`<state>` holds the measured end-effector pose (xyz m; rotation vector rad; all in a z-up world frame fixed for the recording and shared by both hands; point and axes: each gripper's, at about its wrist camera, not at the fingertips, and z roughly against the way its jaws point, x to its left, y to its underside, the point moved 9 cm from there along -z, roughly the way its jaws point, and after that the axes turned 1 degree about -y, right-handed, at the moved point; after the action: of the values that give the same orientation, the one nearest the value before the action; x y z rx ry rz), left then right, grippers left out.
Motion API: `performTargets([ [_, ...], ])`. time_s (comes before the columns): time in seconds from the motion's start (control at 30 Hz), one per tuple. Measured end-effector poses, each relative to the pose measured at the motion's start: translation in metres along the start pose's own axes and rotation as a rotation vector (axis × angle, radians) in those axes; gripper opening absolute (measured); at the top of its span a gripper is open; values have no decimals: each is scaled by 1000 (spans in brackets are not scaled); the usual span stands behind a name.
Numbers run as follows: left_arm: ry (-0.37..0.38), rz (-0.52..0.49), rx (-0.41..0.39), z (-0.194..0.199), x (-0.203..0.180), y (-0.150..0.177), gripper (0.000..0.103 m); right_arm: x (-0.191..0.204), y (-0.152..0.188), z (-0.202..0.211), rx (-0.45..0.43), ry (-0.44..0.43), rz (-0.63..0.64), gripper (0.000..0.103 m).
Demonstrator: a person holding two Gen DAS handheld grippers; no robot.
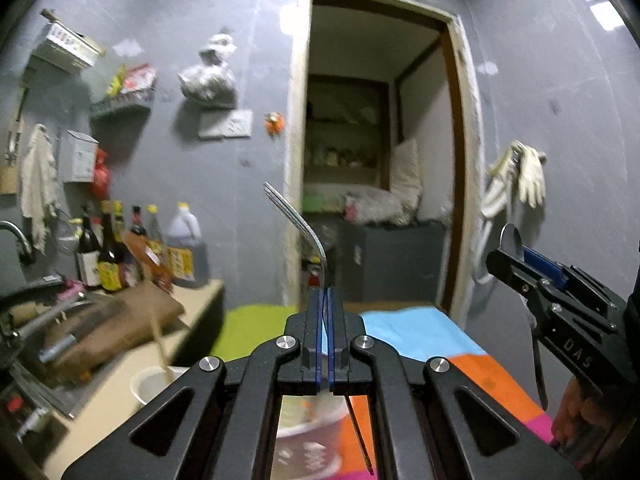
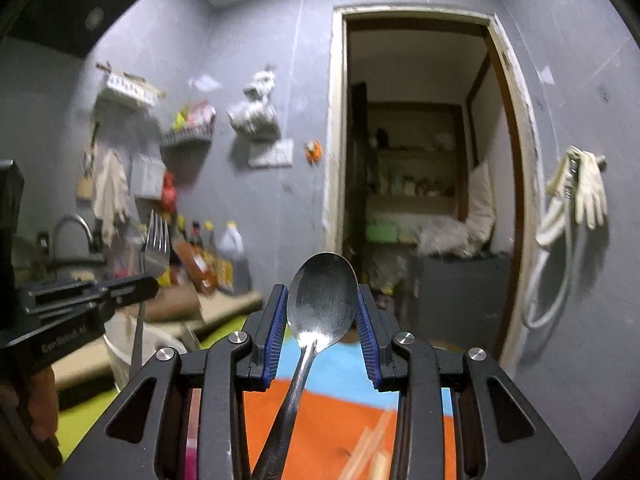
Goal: Organize utensils
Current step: 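Carry the fork with the left tool while the right carries the spoon to the holder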
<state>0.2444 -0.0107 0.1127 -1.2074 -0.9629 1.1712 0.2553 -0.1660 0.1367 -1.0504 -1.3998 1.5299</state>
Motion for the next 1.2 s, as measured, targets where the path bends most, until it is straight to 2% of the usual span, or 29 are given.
performTargets([
  [0.27, -82, 65, -31, -12, 82, -19, 0, 45, -31, -48, -87, -103, -129, 31],
  [0.53, -169, 133, -83, -22, 142, -24, 0, 68, -25, -94, -105, -123, -241, 32],
  [0.93, -247, 94, -59, -37, 153, 18, 0, 89, 26, -117, -59, -69, -167, 32],
  [1.07, -263, 67, -69, -39, 149, 25, 0, 93, 36, -116, -66, -39, -138, 32],
  [1.2, -266, 86, -65, -42, 150, 30, 0, 97, 41, -115, -73, -18, -94, 32],
])
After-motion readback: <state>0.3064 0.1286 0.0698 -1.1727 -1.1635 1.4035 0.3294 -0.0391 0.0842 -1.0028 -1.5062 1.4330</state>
